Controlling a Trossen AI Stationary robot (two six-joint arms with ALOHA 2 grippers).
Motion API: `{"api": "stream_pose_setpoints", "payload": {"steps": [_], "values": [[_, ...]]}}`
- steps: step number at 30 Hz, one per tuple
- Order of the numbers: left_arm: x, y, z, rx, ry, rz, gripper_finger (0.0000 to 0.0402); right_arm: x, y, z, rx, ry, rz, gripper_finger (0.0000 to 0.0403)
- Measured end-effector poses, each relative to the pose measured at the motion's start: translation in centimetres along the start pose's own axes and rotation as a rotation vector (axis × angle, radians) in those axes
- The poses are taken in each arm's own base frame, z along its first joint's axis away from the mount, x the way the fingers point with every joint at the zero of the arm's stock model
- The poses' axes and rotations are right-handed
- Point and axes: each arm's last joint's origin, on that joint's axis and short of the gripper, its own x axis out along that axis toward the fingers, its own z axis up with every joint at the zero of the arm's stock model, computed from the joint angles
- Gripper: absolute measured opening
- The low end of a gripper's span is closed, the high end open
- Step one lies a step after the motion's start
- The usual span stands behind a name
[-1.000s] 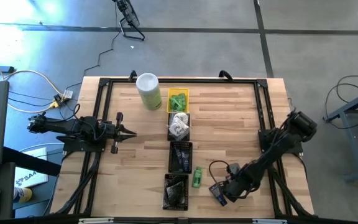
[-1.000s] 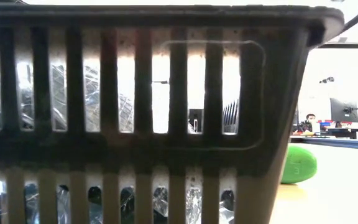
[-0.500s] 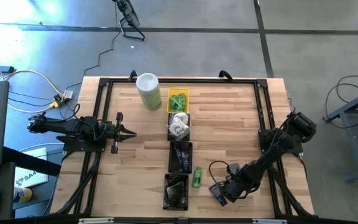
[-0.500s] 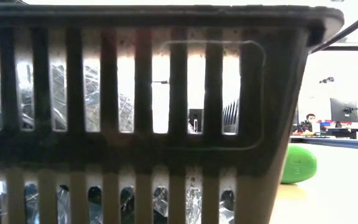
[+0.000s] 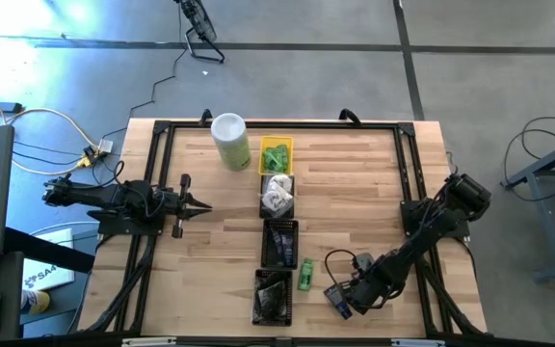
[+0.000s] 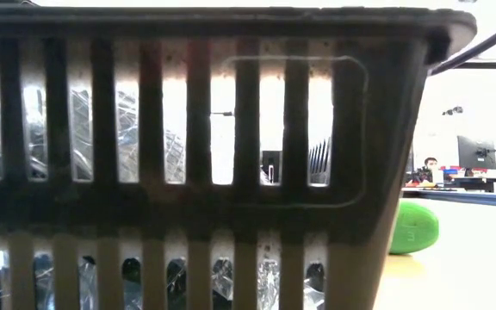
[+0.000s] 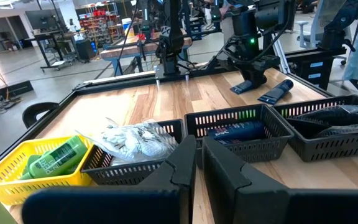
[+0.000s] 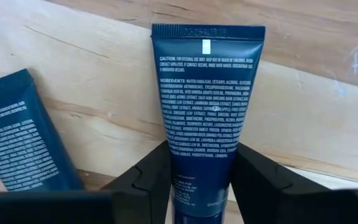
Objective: Pick & Place Travel size toiletries
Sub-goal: Put the dark blue bottle into the middle black basket
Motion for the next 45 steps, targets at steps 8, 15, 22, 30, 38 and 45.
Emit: {"api": "stream_pose_setpoints", "payload": {"steps": [8,15,22,30,38,45], "values": [[0.0,0.0,0.0,0.000,0.000,0.000,0.0024,0.0,0.1,0.0,-0.001,-0.007,0.011,0.0131],[0.0,0.0,0.0,0.000,0.000,0.000,0.0024,0.0,0.1,0.0,0.000,-0.006,0.011,0.0131],[0.0,0.0,0.0,0.000,0.000,0.000,0.0024,-1.2,0.4,-0.1,-0.030,0.025,0.079,0.0131],[0.0,0.0,0.0,0.000,0.000,0.000,0.0024,-4.1,0.7,0.3,-0.066,-0.040,0.257,0.0123],[0.0,0.0,0.0,0.000,-0.001,0.000,0.0024,-6.5,1.5,1.2,-0.138,-0.227,0.471,0.0110],[0.0,0.0,0.0,0.000,0.000,0.000,0.0024,-7.4,3.2,2.6,-0.233,-0.368,0.597,0.0108]]}}
